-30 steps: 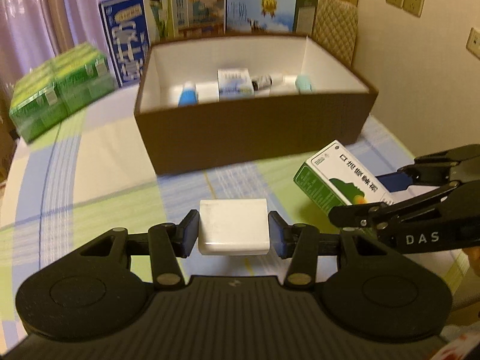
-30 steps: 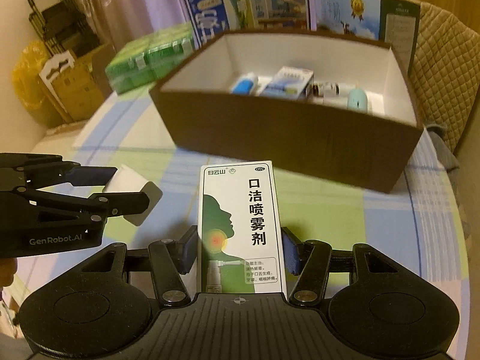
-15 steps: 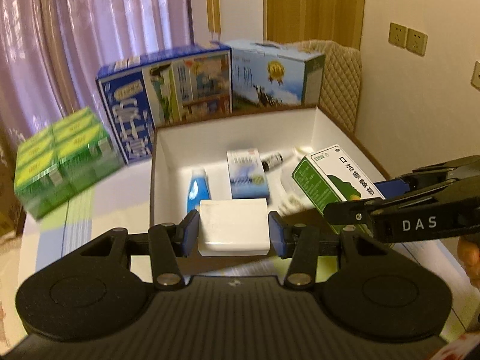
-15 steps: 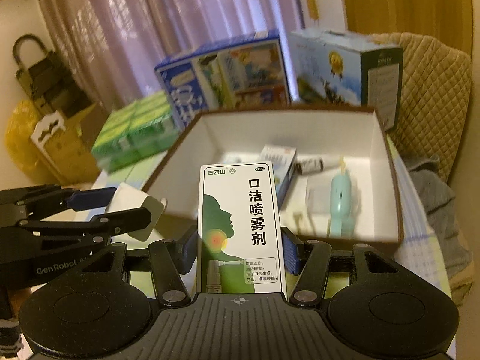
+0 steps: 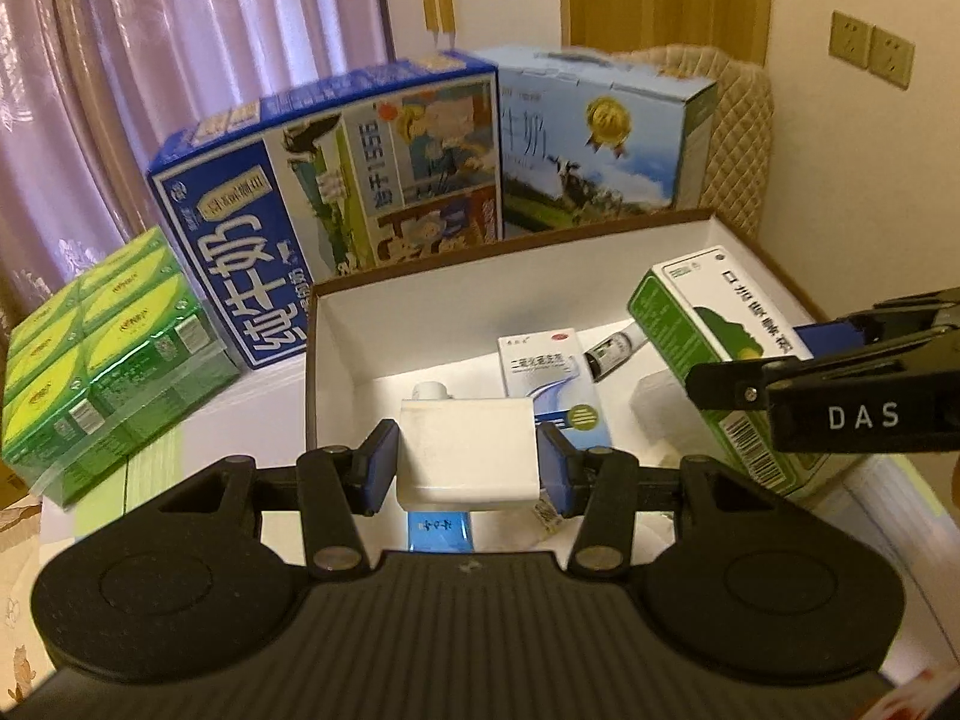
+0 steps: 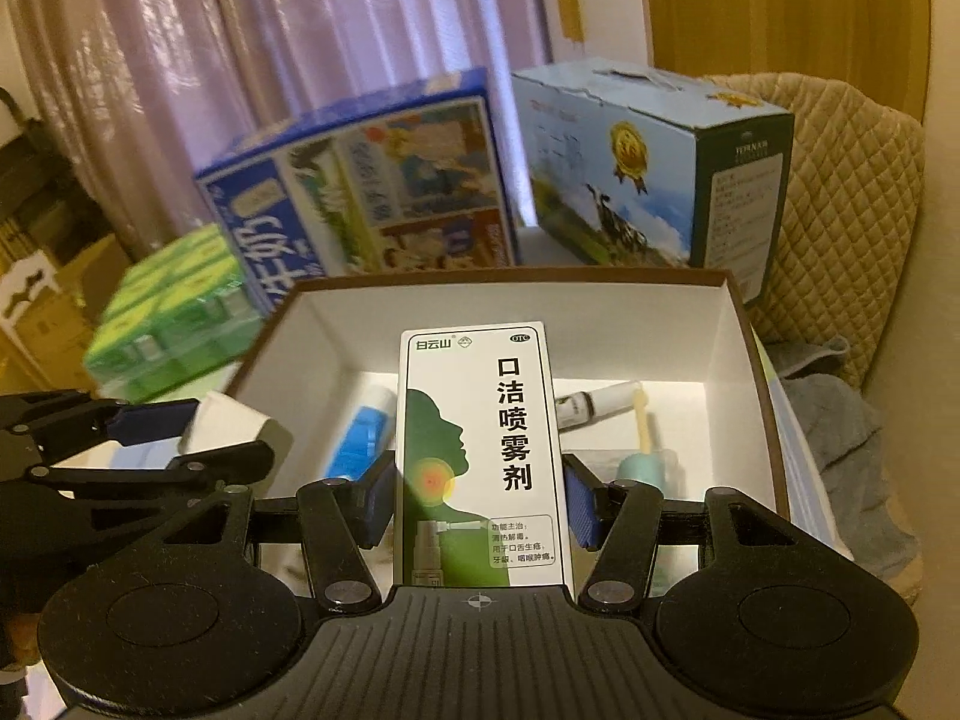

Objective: Organize rigid objects
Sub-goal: 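Carry the plug with the left tool while the right tool carries the carton into the box, then open the left tool releasing the plug while the right tool releases the carton in the box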

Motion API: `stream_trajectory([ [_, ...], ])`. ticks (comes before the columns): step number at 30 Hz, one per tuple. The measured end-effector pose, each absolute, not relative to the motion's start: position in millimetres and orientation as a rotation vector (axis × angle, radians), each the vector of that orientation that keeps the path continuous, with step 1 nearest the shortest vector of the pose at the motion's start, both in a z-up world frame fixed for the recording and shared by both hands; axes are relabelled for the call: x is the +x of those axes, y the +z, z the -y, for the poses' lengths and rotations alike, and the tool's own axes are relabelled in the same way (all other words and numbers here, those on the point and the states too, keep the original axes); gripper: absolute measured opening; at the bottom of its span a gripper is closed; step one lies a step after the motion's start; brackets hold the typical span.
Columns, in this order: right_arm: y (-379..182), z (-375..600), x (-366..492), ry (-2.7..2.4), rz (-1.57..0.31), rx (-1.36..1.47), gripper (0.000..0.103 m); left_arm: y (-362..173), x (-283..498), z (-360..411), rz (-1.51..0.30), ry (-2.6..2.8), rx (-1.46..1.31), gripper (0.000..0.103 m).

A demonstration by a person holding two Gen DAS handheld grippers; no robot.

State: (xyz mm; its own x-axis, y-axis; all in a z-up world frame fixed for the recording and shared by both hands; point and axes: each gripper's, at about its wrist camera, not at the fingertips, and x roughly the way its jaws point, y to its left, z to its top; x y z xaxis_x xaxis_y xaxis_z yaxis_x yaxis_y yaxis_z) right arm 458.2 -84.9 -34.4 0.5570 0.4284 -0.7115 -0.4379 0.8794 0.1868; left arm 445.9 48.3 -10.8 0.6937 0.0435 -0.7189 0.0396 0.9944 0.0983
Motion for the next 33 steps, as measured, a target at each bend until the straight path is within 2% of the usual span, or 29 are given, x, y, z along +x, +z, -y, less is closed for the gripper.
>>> stream_trajectory([
  [10,-72,69,501,0.44,-0.911,-0.039,0.053,-48,493,-60,-0.888,0.012,0.127,0.045],
  [22,-90,64,530,0.39,-0.949,-0.038,0.053,-69,535,-59,-0.903,-0.006,0.112,0.044],
  [26,-92,64,533,0.387,-0.956,-0.039,0.053,-71,543,-59,-0.894,0.001,0.118,0.049],
  [33,-94,62,536,0.381,-0.961,-0.037,0.053,-77,543,-67,-0.92,0.016,0.083,0.049],
])
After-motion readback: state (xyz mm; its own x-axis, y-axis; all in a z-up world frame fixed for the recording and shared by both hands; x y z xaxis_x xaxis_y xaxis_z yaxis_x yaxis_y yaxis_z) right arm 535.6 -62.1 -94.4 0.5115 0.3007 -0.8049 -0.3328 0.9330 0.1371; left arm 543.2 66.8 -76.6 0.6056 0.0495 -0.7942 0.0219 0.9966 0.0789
